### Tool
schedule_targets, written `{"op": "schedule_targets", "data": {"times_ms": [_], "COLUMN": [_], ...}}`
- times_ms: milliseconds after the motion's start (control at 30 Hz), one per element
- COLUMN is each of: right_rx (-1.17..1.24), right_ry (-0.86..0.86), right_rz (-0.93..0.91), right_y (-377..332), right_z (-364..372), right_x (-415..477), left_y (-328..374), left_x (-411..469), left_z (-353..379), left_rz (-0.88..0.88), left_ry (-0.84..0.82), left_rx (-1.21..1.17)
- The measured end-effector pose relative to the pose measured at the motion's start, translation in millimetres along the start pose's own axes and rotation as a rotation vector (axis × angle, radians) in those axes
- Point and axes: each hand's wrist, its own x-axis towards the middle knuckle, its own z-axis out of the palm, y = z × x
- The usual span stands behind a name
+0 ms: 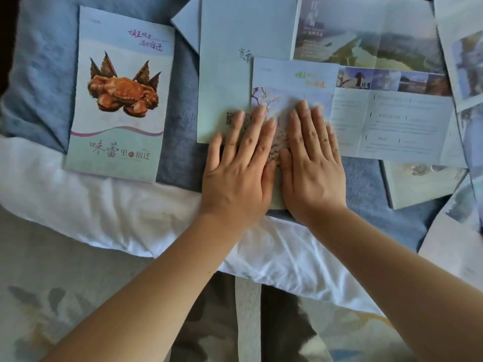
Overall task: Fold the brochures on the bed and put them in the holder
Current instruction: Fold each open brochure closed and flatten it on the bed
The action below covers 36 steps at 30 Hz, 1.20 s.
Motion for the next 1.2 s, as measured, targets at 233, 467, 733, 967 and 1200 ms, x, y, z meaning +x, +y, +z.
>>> {"op": "schedule_targets", "data": {"times_ms": [233,467,733,967,1200], "right_rx": [-0.058,-0.012,0.082,0.116,0.136], "right_ry": [-0.012,-0.023,-0.075,-0.094,-0.149], "right_rz": [0.024,0.059,0.091,-0.047,-0.221], "right_y": [-2.2,-8.9,-43.8,-97.8,-156.6], "right_z": [8.0,-1.0,-2.4,4.9,26.2], "right_x": [3.6,3.6,4.2,22.5,54.9], "left_y": [1.2,-0.7,-7.6,-62.2,-141.0], "left_x": [3.6,8.5,5.9,-0.2,-9.2], "left_z": [13.8,-4.2,-39.8,-60.9,-84.3], "left_rz": [0.006,0.092,0.032,-0.034,-0.128], "left_ry": [-0.014,-0.041,0.24,0.412,0.434], "left_rx": [0.046,-0.158,-0.703,-0.635,-0.441]}}
